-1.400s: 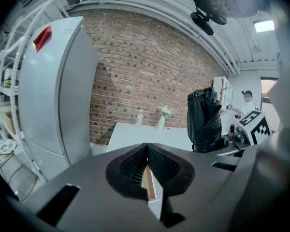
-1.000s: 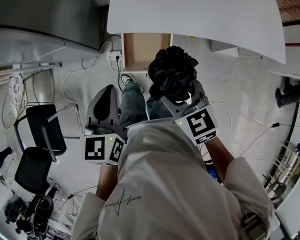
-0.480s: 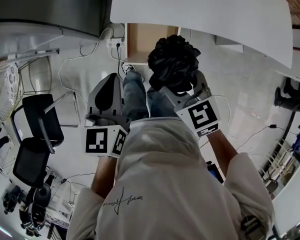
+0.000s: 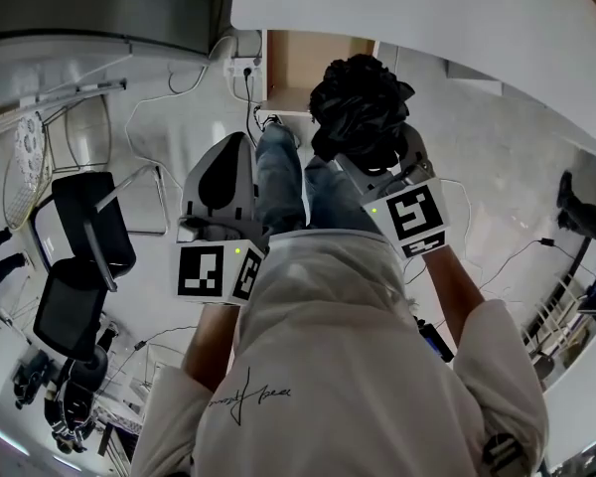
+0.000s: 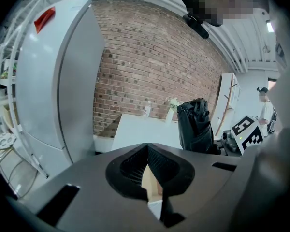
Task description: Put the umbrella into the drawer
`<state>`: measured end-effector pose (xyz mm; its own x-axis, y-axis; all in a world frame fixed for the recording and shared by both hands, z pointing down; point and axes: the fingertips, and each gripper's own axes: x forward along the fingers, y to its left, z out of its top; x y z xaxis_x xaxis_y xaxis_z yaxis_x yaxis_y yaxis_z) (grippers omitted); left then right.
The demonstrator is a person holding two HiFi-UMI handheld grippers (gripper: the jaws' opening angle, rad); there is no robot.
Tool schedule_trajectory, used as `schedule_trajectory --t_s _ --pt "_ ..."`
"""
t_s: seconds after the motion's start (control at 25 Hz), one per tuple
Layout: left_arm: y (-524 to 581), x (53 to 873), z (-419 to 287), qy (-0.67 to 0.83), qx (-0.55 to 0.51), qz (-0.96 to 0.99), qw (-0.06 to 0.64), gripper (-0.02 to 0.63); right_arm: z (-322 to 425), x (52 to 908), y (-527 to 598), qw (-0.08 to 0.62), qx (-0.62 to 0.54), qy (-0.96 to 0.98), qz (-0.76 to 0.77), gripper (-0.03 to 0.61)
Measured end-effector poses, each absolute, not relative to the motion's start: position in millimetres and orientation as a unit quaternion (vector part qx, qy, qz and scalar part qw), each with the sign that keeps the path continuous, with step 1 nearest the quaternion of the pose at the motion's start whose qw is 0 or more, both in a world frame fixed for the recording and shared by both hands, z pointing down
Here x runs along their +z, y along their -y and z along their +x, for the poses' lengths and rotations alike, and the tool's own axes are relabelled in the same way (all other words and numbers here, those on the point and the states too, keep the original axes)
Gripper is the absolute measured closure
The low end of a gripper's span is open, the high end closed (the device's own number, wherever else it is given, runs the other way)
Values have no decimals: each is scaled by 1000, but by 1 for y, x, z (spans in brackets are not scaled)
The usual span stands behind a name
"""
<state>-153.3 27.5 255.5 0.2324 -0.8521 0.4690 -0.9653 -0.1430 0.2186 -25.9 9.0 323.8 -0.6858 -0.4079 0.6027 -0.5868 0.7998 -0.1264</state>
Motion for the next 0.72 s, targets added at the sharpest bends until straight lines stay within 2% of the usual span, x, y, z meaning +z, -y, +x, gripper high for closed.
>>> schedule_trajectory --t_s 0.72 --pt "-13 328 -152 553 166 767 280 598 -49 409 3 324 183 894 251 308"
